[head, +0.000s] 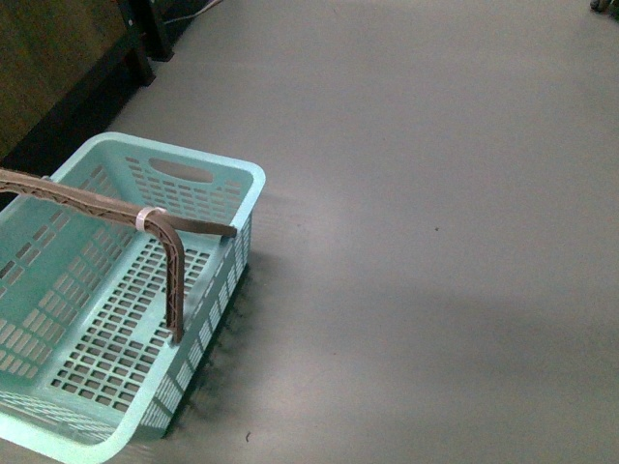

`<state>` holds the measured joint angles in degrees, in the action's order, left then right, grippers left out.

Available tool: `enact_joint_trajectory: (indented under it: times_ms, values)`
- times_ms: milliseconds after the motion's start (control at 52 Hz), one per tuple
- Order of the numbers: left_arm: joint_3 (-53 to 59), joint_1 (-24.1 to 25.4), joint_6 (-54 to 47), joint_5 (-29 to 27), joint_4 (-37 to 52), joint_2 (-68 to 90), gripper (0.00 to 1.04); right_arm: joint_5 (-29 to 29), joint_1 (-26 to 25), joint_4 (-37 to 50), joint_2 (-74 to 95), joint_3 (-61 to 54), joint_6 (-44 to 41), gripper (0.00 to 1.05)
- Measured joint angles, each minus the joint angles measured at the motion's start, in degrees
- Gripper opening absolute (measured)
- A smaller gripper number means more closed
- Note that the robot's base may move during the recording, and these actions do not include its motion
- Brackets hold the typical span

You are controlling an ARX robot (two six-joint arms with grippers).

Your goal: Pick mango and avocado into basket

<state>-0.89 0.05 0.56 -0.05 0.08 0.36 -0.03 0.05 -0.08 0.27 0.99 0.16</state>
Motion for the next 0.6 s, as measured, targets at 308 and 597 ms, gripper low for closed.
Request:
enact_joint_trajectory:
  times_ms: [308, 597]
  values:
    - [0.0, 0.0, 0.0, 0.0, 0.0, 0.0, 0.97, 0.0, 0.0, 0.0, 0.0, 0.0, 0.0, 0.96]
    - [0.0, 0.0, 0.0, 0.0, 0.0, 0.0, 0.97, 0.0, 0.0, 0.0, 0.0, 0.0, 0.0, 0.96]
